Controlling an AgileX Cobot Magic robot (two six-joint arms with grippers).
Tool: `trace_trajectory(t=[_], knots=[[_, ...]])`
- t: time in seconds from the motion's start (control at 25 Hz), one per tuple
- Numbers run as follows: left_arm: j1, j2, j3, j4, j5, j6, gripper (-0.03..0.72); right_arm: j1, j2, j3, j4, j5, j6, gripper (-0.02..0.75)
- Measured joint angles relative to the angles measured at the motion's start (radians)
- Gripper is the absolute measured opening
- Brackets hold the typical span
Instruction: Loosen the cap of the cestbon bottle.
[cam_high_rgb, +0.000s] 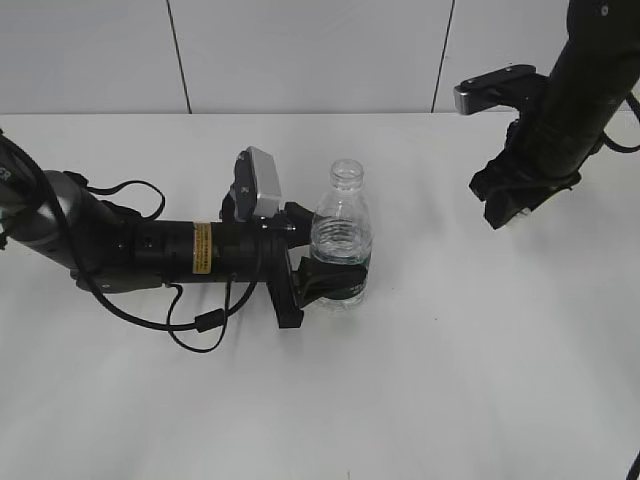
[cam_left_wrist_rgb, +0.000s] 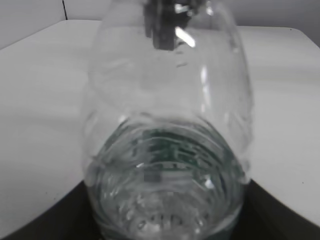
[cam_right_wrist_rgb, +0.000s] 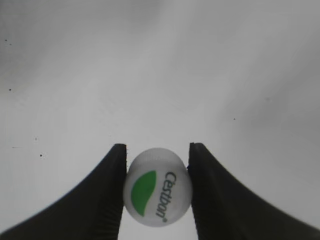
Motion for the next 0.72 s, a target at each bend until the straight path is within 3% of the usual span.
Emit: trace_trajectory(t=[0.72], knots=[[0.000, 0.003, 0.002, -0.044, -0.017, 0.001, 0.412, 0.000, 0.160, 0.017, 0.152, -0.083, 0.032, 0.294]])
